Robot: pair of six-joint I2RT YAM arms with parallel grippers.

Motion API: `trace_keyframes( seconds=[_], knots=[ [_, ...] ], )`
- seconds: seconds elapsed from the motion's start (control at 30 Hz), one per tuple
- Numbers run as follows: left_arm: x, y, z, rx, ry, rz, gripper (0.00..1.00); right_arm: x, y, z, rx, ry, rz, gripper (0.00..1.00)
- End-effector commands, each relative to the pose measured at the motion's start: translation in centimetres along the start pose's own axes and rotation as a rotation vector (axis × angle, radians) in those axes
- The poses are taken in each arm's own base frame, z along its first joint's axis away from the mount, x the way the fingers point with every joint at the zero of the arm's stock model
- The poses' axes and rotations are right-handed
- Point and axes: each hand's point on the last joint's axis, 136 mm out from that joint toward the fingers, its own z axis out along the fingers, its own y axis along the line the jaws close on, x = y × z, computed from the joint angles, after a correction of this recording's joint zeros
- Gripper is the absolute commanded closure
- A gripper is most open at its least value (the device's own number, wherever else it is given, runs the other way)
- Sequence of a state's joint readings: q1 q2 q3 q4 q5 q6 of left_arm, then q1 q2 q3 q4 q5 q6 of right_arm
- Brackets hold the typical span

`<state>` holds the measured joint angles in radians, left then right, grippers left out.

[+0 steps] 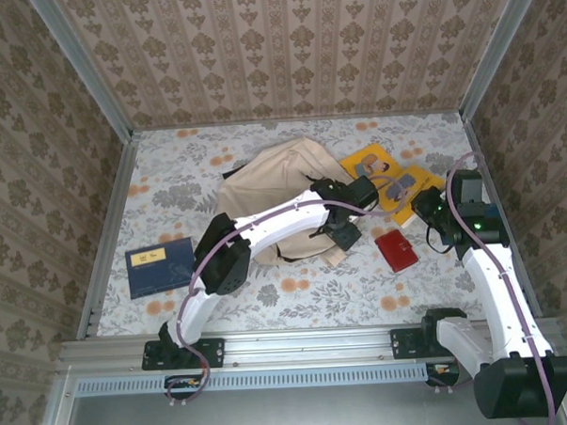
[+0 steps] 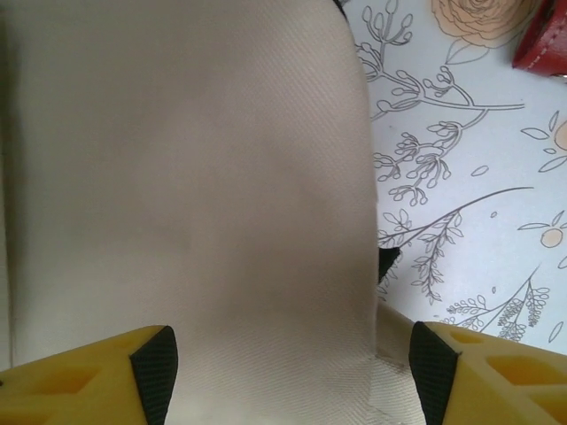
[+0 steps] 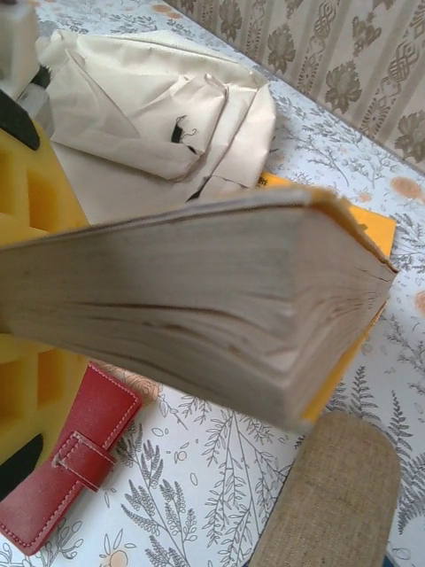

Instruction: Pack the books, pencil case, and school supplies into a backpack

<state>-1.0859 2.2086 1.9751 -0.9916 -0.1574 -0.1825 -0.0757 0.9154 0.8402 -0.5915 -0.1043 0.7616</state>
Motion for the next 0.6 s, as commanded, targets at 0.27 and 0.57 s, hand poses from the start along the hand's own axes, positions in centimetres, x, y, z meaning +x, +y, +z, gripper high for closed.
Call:
trace_keyframes(
  seconds=[0.27,0.57],
  knots=[
    [-0.1,-0.1,0.4,0.108,0.053,0.020,0.23,-1.0,1.2,-1.1,-0.062,-0.052,-0.003,0.87],
    [-0.4,0.7,1.6,0.130,0.071,-0.036,0.46,-1.1,1.1,-1.4,-0.061,-0.059,0.000,0.86]
  ],
)
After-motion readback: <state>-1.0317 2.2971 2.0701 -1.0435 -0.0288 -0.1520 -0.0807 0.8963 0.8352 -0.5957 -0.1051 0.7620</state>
